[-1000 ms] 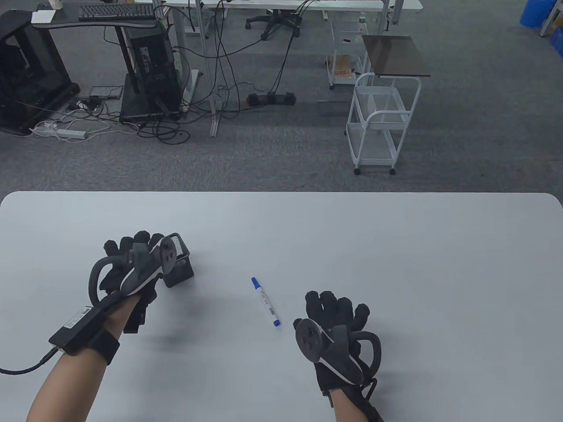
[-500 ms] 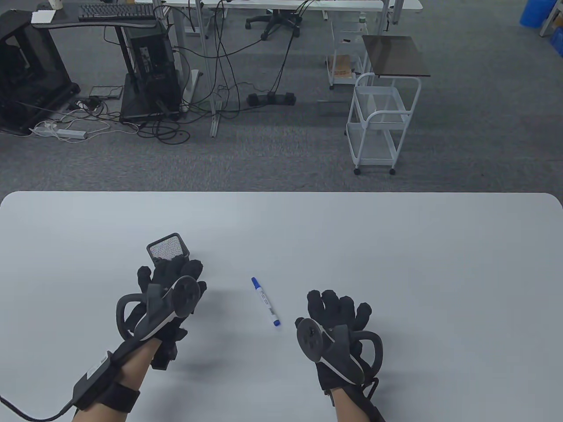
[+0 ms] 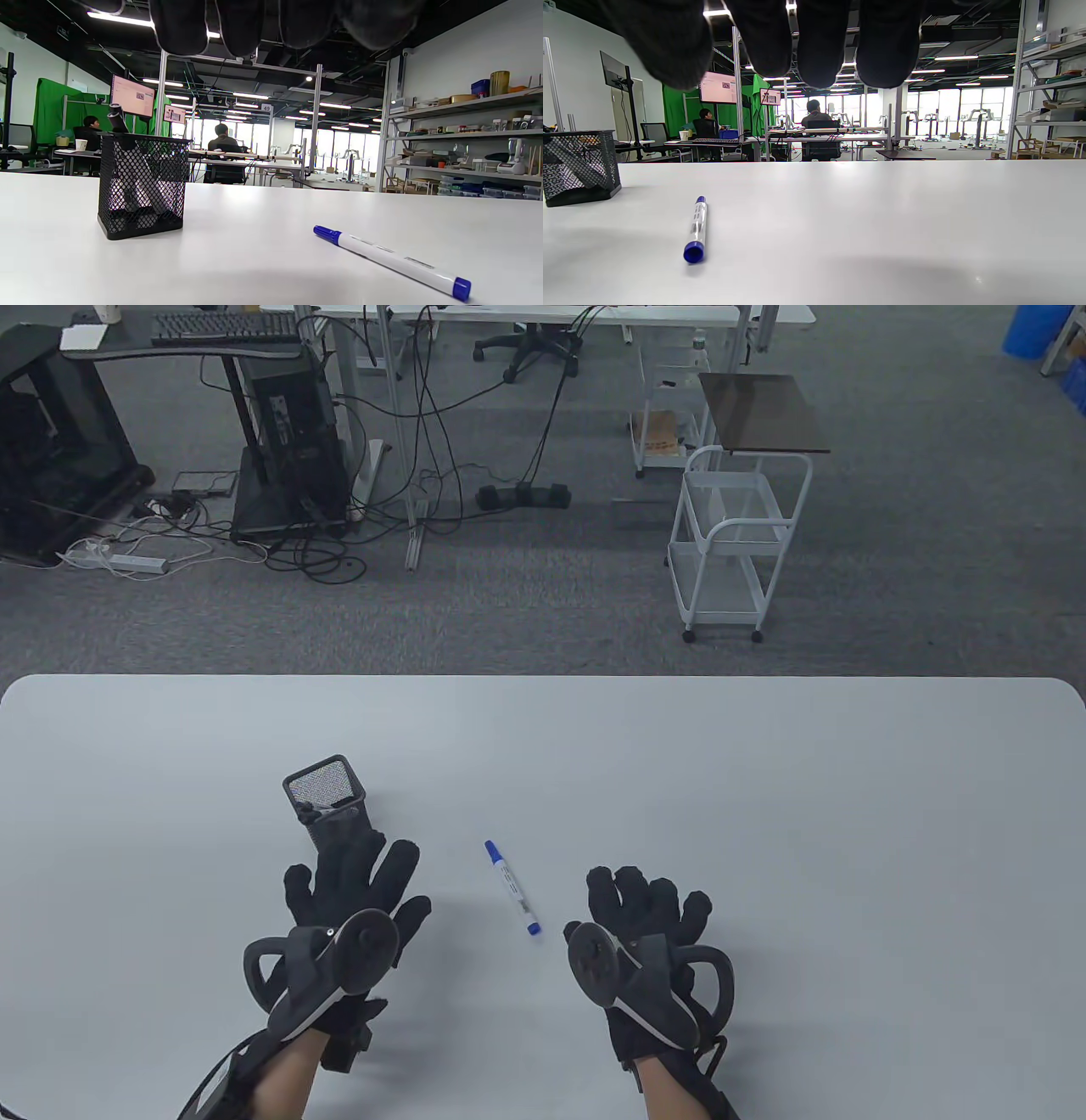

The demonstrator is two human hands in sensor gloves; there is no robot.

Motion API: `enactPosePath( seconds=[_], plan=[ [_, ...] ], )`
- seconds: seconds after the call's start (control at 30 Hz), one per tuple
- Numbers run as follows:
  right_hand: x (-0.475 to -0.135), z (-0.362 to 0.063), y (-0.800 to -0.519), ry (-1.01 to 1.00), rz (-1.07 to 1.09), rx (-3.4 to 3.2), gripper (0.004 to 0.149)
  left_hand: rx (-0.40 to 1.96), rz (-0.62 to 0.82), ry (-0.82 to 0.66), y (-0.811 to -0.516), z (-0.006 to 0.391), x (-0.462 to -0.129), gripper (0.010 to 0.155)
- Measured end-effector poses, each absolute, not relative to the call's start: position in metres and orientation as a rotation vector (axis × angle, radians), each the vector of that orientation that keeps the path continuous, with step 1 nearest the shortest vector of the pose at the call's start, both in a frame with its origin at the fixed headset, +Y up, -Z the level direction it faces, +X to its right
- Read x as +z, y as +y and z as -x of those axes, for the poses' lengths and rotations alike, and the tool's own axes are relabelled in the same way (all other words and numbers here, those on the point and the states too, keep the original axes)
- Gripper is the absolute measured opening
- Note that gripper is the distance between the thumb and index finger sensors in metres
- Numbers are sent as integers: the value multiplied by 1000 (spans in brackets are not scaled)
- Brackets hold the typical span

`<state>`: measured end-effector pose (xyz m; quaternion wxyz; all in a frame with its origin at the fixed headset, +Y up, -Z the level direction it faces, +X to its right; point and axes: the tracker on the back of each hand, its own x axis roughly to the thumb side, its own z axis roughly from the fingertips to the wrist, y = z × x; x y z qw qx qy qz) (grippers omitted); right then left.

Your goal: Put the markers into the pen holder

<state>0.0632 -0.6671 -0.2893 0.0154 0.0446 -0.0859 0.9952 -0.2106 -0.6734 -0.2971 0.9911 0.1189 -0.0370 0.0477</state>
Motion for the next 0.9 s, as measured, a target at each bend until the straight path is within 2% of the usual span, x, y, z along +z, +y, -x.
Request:
enactPosePath(
  seconds=[0.3,0.5,0.63,0.77,0.9],
  plan=[
    [-289,-59,-670,-261,-139,3113,69,95,-259,-78,-671,214,-289,64],
    [-292,-40,-681,-194,-175,3121,73,76,-249,-82,-674,212,-290,64],
    [-306,-21,-697,-74,-159,3104,72,75,-238,-83,-677,210,-291,64],
    [-326,-7,-714,15,-48,3042,65,65,-243,-79,-676,210,-291,64],
    [-344,3,-729,80,42,3069,64,83,-234,-79,-676,212,-291,64]
  ],
)
